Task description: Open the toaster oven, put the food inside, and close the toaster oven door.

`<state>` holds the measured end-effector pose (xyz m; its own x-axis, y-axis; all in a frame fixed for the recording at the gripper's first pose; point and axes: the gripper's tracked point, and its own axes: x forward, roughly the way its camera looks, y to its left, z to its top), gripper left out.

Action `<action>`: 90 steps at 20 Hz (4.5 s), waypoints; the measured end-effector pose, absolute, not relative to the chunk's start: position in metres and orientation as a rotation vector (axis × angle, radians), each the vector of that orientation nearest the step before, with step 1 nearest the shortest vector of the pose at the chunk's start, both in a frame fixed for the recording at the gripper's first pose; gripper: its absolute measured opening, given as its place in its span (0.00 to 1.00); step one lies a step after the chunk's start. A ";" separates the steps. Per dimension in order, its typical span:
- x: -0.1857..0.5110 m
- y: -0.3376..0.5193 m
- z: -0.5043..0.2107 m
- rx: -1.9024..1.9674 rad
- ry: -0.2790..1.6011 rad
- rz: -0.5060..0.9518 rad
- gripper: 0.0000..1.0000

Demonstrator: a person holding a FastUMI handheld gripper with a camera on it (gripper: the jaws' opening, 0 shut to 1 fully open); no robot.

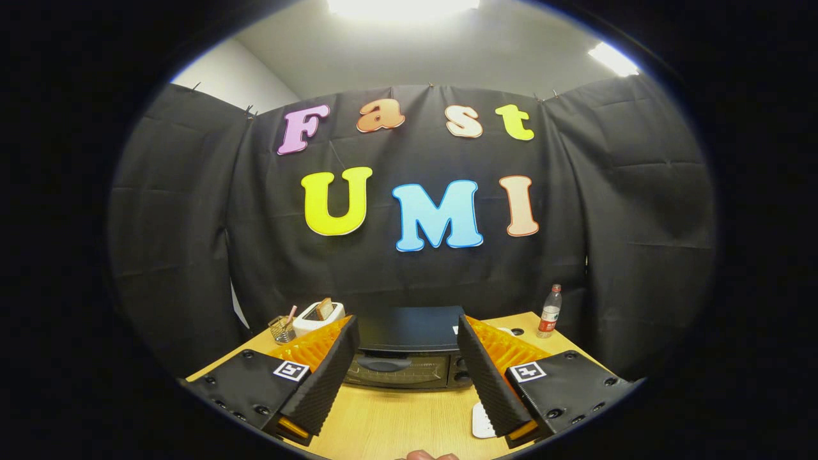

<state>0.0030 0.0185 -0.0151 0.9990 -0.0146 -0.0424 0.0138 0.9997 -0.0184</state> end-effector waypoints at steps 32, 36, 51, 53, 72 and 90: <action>0.190 0.055 -0.193 -0.033 0.455 -0.034 0.99; 0.190 0.059 -0.195 -0.047 0.473 -0.034 1.00; 0.114 0.062 -0.233 -0.062 0.593 -0.001 0.99; 0.109 0.062 -0.240 -0.065 0.614 -0.001 0.98; 0.002 -0.004 -0.282 -0.033 0.837 0.062 0.98; 0.006 -0.224 -0.281 -0.026 0.967 -0.033 0.99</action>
